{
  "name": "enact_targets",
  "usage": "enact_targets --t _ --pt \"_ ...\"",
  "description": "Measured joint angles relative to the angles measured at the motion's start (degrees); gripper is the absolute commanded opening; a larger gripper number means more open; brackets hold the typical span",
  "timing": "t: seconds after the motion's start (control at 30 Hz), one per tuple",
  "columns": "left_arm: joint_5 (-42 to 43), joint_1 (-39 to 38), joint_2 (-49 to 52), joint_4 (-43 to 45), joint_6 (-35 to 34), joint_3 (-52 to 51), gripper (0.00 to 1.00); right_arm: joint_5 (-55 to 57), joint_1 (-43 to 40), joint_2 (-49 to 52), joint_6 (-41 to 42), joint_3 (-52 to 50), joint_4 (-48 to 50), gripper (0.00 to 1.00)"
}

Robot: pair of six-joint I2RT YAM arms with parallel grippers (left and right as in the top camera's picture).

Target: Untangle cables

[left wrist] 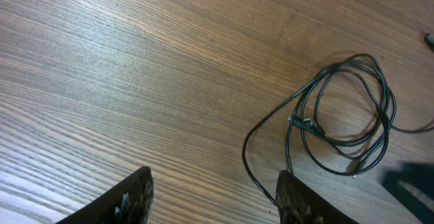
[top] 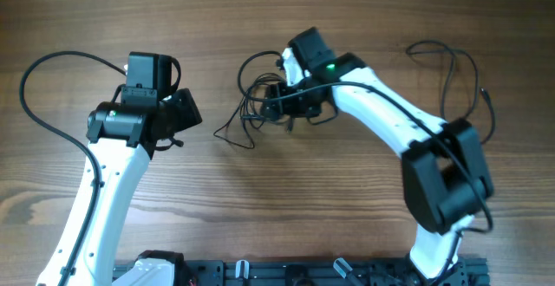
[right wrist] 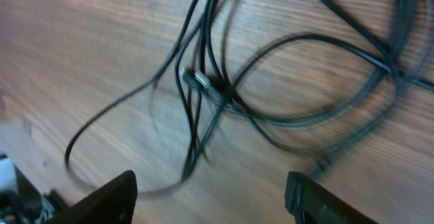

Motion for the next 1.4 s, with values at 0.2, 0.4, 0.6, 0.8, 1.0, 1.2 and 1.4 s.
enact_targets --t 0.2,0.4,0.6,0.8,1.0,1.2,1.4 --pt "0.00 0.00 0.00 -0.02 0.00 0.00 0.60 -0.15 2.10 4.76 7.52 0.00 5.03 0.04" --pt "0.35 0.00 0.00 -0.02 0.02 0.00 0.63 -3.58 2.21 5.01 8.33 0.00 7.08 0.04" --pt "4.04 0.00 0.00 0.09 0.35 0.00 0.74 -13.38 1.66 2.05 -1.46 0.46 2.73 0.05" --pt "9.84 0.00 0.02 0.28 0.37 0.00 0.77 -10.34 1.57 -11.93 -6.40 2.54 3.63 0.04" --pt "14.25 0.00 0.02 0.55 0.37 0.00 0.79 -2.27 0.57 -27.91 -6.73 4.28 7.48 0.04" --pt "19.54 0.00 0.02 2.40 0.37 0.00 0.84 0.22 0.07 -34.47 -5.09 4.66 8.81 0.04" --pt "23.89 -0.02 0.02 2.60 0.42 0.00 0.86 2.78 0.07 -33.83 -0.63 4.59 11.37 0.04"
